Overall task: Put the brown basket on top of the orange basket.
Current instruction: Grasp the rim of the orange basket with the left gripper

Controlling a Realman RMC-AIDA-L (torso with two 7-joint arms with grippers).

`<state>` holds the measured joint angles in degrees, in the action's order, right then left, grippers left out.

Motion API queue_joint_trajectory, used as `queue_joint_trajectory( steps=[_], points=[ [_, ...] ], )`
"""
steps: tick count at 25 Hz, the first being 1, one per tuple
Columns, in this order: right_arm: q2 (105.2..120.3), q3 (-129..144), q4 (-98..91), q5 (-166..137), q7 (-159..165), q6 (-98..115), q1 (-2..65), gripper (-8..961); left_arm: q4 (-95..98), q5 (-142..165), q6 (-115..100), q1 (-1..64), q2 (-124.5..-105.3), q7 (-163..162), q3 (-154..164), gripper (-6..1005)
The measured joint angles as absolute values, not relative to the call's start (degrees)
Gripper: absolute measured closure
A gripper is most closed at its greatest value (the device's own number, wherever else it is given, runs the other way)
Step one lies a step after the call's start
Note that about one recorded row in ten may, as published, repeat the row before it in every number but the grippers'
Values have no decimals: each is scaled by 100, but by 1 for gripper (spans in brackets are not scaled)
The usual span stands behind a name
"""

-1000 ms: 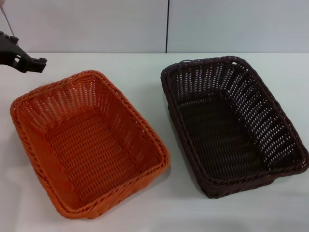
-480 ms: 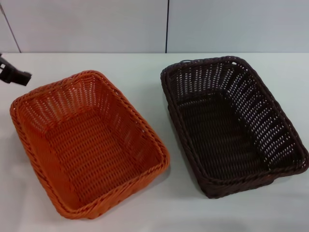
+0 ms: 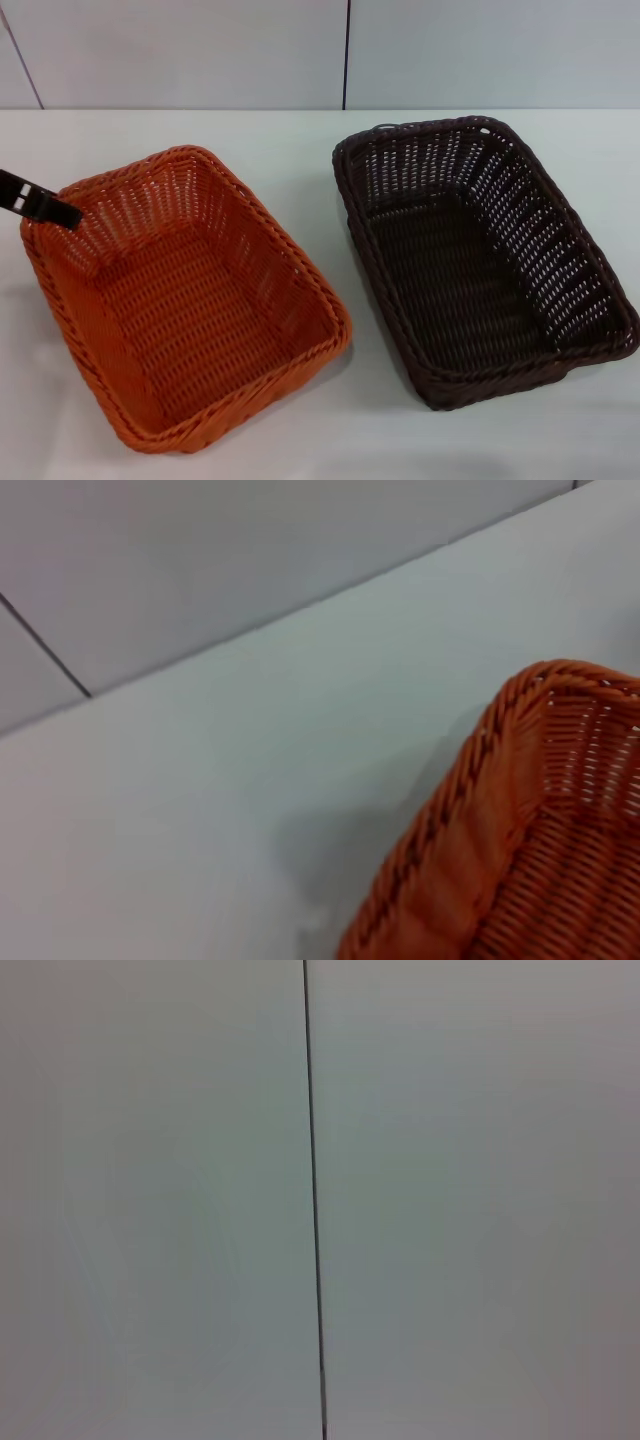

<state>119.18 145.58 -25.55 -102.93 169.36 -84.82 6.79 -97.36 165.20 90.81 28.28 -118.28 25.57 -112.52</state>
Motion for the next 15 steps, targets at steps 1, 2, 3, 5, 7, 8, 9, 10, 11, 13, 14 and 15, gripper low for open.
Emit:
queue_joint_trajectory(
  steps=[1,2,3,5,7,8,9,10,11,13,14,15],
  points=[
    [11918,14557,-2546,-10292,16936,-8483,678,273,-9691,16520,9077,2827,-11828,2419,-11196,167],
    [11918,14557,-2540,-10292,16936,-8482,677,273,-9651,16520,9074,2829,-11827,2317,-11154,167],
    [11918,14556,-2535,-10291,16936,-8481,677,273,-9594,16522,9074,2837,-11827,2224,-11121,167],
    [11917,14555,-2525,-10290,16936,-8467,681,273,-9488,16535,9072,2871,-11825,2111,-11080,167],
    [11914,14554,-2490,-10288,16937,-8462,694,273,-9418,16546,9075,2891,-11821,2036,-11071,167],
    [11911,14552,-2464,-10287,16937,-8463,698,273,-9404,16549,9084,2890,-11818,1994,-11072,167],
    [11911,14550,-2444,-10287,16936,-8468,699,273,-9409,16548,9095,2882,-11814,1938,-11072,167],
    [11910,14547,-2431,-10286,16936,-8474,699,273,-9425,16549,9118,2860,-11810,1844,-11075,167],
    [11910,14546,-2429,-10286,16936,-8477,700,273,-9425,16549,9118,2860,-11810,1844,-11075,167],
    [11909,14545,-2425,-10284,16936,-8479,696,273,-9447,16549,9204,2810,-11807,1458,-11104,166],
    [11909,14545,-2425,-10284,16936,-8479,696,273,-9447,16549,9204,2810,-11807,1458,-11104,166],
    [11909,14545,-2422,-10283,16936,-8480,692,273,-9423,16549,9244,2803,-11803,1287,-11110,166]
  ],
)
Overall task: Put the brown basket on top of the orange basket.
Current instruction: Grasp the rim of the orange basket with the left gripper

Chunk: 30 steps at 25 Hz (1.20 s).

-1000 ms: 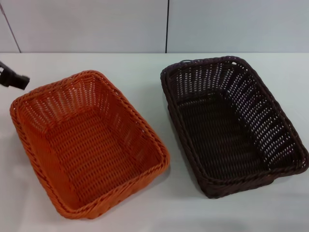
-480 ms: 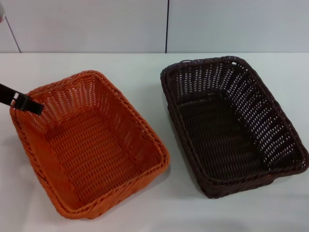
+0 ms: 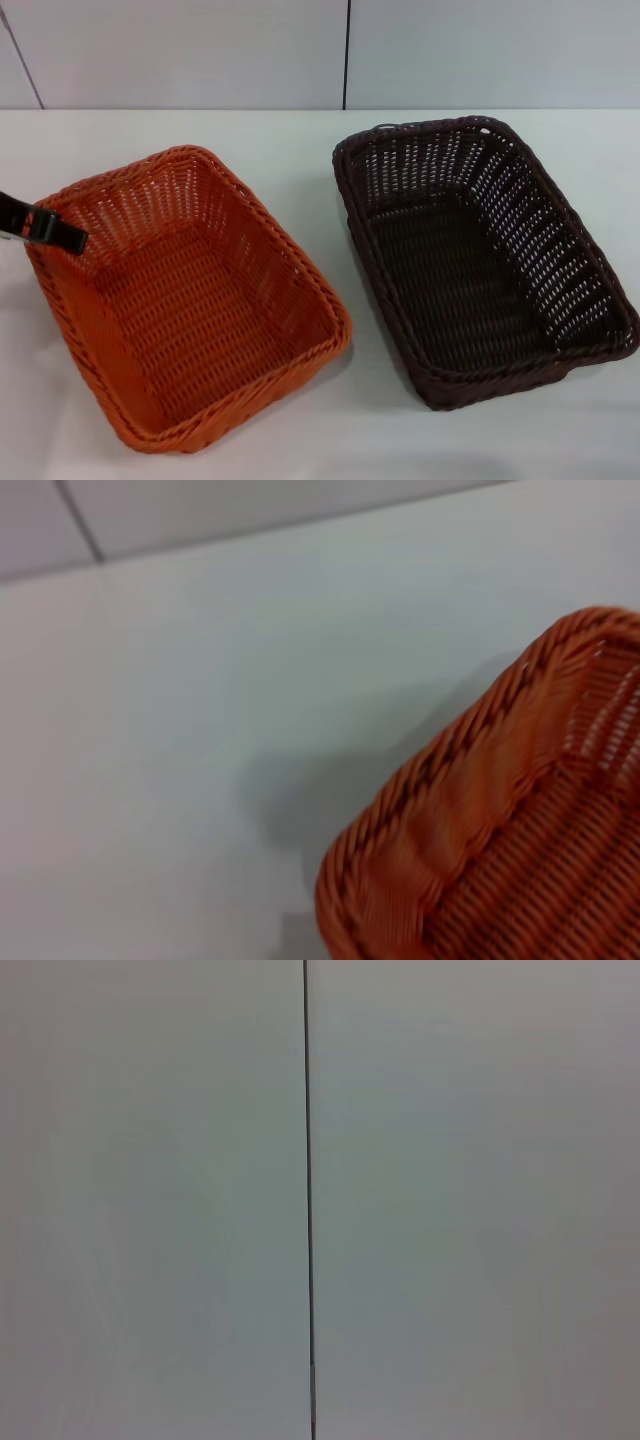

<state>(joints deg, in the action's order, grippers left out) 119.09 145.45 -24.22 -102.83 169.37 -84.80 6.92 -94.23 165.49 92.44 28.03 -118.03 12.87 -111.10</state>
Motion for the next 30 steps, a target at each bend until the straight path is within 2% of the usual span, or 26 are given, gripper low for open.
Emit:
queue_joint_trajectory(
  steps=[30],
  points=[
    [11918,14559,-2293,-10305,16936,-8481,677,273,-8607,16556,9120,2660,-11806,396,-10829,169]
  ],
)
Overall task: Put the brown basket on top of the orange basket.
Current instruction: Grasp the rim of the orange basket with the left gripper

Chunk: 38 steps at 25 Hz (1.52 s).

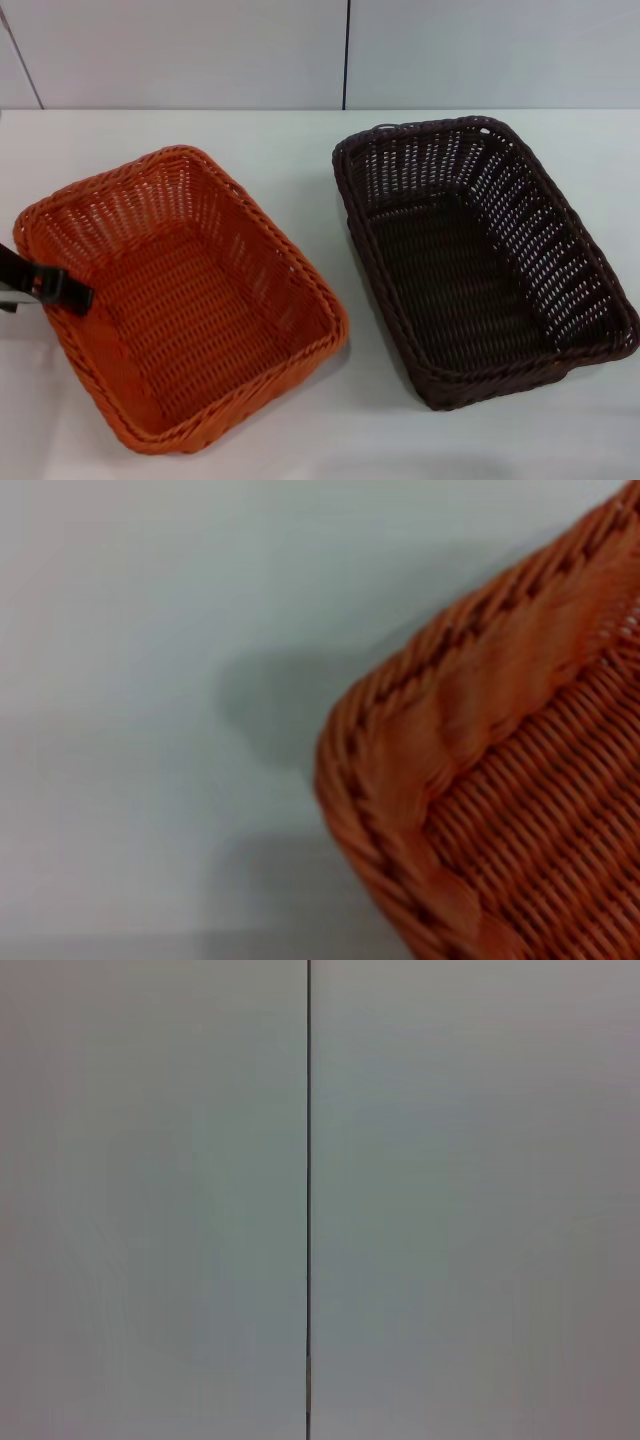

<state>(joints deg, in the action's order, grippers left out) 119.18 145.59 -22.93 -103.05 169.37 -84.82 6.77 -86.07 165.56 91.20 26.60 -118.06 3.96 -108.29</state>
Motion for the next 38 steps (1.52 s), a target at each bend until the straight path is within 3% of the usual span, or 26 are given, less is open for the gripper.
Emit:
queue_joint_trajectory(
  steps=[7,13,17,23,38],
  points=[
    [11917,14550,-2292,-10318,16936,-8483,677,273,-8254,16551,9057,2761,-11806,421,-10783,170],
    [11909,14546,-2294,-10319,16937,-8529,678,273,-8255,16552,9013,2740,-11791,511,-10502,282],
    [11909,14545,-2295,-10319,16937,-8540,686,273,-8313,16552,8897,2722,-11788,522,-10233,538],
    [11909,14545,-2294,-10302,16936,-8585,686,273,-8660,16550,8888,2638,-11787,530,-10191,642],
    [11909,14546,-2301,-10289,16937,-8672,685,273,-9863,16552,9183,2737,-11746,2678,-10609,748]
  ],
)
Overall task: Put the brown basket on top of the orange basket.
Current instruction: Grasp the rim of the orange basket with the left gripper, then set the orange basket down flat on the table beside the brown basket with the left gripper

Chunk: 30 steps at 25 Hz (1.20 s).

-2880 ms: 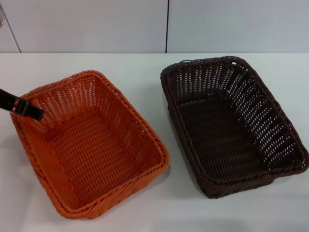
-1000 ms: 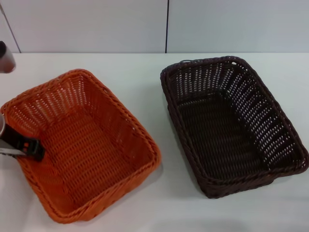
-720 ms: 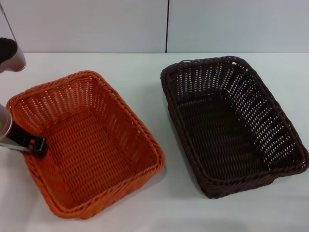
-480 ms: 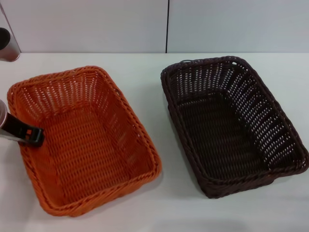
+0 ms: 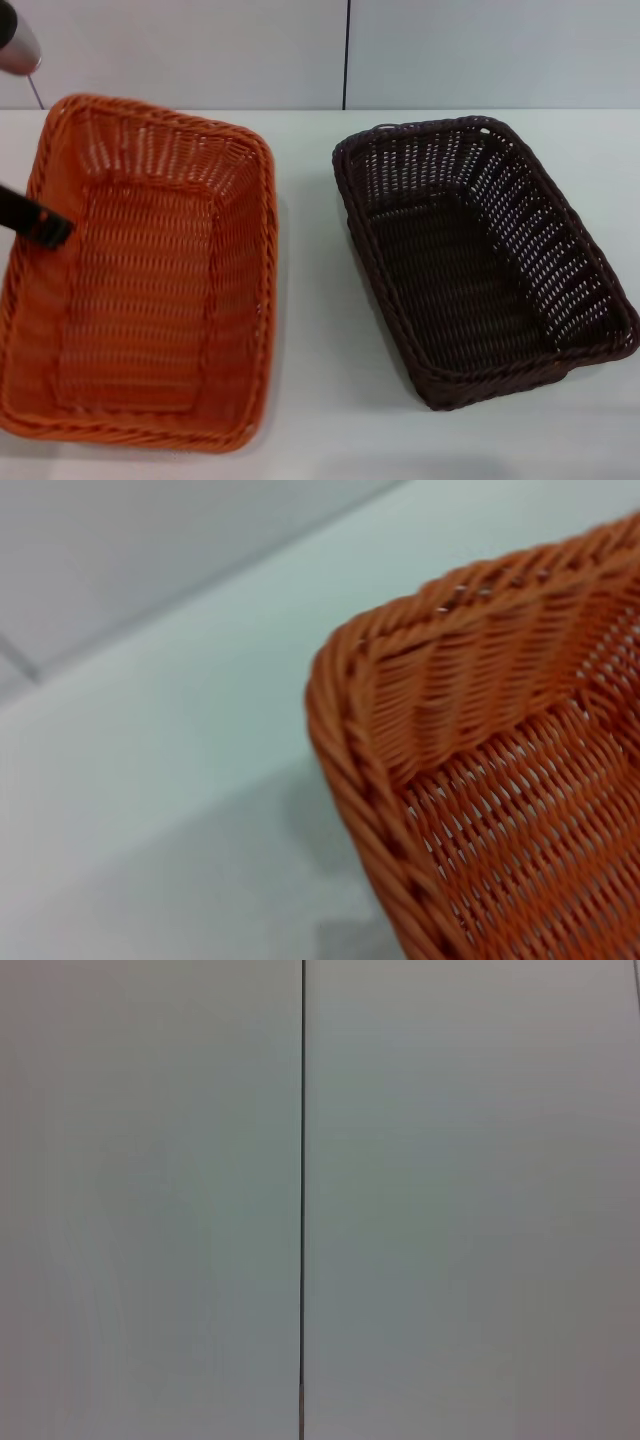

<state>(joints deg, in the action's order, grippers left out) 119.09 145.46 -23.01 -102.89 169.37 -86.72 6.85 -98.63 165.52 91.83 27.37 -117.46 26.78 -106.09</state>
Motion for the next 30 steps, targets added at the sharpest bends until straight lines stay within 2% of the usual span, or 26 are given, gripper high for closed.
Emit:
queue_joint_trajectory(
  steps=[6,15,30],
  points=[
    [11909,14509,-2316,-10281,16936,-8784,663,274,-10101,16549,9388,3050,-11625,3693,-10766,797],
    [11928,14404,-2495,-10276,16936,-8910,537,274,-10180,16526,10048,3672,-11696,5656,-11431,860],
    [11952,14450,-2672,-10305,16929,-8987,470,274,-10586,16554,10886,4070,-11635,6821,-10904,865]
  ],
)
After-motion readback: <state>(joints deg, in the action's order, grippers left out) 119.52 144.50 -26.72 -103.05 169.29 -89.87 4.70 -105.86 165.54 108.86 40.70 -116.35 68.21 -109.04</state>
